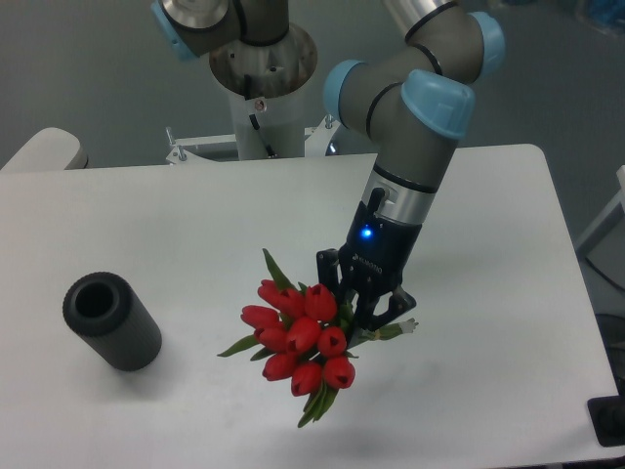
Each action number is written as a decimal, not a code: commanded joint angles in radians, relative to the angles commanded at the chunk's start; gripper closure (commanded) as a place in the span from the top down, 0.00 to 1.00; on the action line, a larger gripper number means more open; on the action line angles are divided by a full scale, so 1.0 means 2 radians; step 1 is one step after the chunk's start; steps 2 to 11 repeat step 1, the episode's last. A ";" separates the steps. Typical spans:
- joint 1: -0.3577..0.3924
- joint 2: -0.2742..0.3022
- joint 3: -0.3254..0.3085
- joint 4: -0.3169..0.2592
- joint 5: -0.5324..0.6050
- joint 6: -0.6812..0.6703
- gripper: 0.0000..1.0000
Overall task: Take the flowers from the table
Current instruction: 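Lift the gripped red tulips up off the table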
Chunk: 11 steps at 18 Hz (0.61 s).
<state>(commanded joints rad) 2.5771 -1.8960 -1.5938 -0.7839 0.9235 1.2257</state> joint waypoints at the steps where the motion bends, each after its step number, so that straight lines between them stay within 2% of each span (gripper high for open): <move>1: 0.000 0.000 0.000 0.000 -0.003 0.000 0.29; 11: 0.000 0.000 0.000 0.000 -0.003 0.000 0.29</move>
